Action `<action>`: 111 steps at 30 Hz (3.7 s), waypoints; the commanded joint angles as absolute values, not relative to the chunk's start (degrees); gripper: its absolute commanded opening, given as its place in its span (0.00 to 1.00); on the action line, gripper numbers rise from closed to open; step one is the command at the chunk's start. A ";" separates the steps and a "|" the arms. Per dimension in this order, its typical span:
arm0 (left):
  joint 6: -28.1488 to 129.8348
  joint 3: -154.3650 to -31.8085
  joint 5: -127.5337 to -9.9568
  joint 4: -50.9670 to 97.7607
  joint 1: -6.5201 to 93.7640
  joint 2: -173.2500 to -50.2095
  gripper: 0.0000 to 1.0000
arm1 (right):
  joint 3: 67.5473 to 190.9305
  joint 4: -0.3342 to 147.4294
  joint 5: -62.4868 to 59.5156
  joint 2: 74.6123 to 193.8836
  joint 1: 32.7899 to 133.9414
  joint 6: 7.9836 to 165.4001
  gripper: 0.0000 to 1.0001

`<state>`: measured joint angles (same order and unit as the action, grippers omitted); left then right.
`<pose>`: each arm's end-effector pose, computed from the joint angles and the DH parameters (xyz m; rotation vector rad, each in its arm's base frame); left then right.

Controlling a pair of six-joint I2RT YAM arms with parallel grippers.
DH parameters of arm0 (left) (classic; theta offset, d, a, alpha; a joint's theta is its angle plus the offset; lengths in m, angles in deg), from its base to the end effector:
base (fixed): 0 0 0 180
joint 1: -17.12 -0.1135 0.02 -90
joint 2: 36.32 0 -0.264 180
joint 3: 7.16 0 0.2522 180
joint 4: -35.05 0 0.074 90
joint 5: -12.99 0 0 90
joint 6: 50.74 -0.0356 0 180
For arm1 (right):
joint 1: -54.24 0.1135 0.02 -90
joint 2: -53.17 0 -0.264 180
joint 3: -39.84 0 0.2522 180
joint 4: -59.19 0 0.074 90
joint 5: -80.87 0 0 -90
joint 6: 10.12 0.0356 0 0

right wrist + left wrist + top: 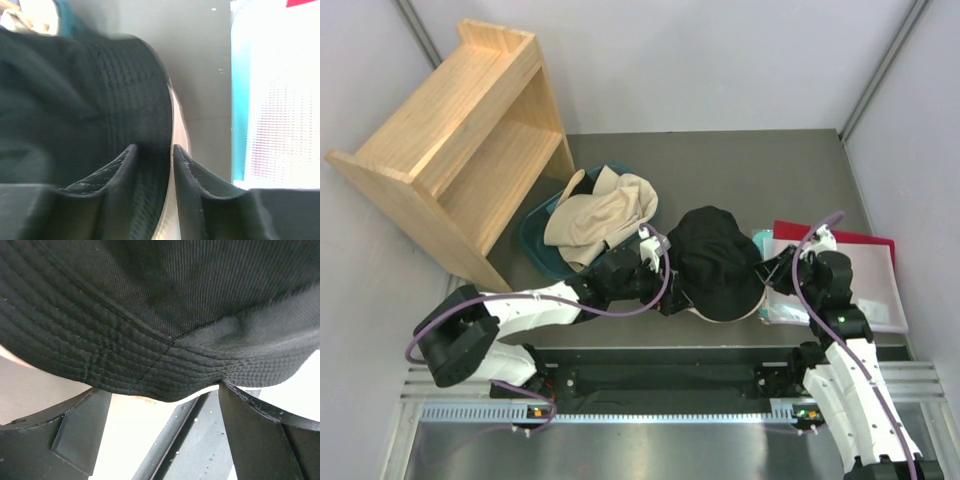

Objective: Stack the hats

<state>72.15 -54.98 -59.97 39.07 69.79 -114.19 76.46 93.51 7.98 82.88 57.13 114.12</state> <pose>0.1614 -0.2289 0.1979 0.5879 2.1587 -1.1898 0.1363 0.0174 0.2250 0.3811 2.0665 0.7034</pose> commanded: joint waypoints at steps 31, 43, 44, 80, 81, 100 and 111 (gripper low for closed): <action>46.82 -81.29 -94.67 12.77 43.76 -120.76 0.75 | 95.88 98.09 -5.79 79.27 57.49 103.43 1.00; 42.52 -83.15 -97.04 20.85 42.35 -130.63 0.57 | 94.12 97.03 -4.47 80.41 57.40 102.56 1.00; 42.34 -82.80 -97.39 22.77 42.35 -130.46 0.47 | 94.12 97.12 -4.56 80.33 57.49 102.55 1.00; 60.35 -90.61 -61.28 9.78 42.35 -93.37 0.00 | 106.25 71.83 3.01 96.05 89.02 102.74 0.92; 60.62 -90.96 -60.06 9.78 42.35 -92.67 0.00 | 106.34 71.29 1.87 97.19 90.70 101.42 0.92; 66.07 -93.52 -51.61 9.43 42.35 -87.56 0.00 | 108.18 58.55 -0.69 106.60 96.69 94.38 0.92; 66.07 -92.64 -51.95 9.87 42.35 -87.04 0.00 | 108.45 56.07 3.36 106.17 96.95 95.25 0.09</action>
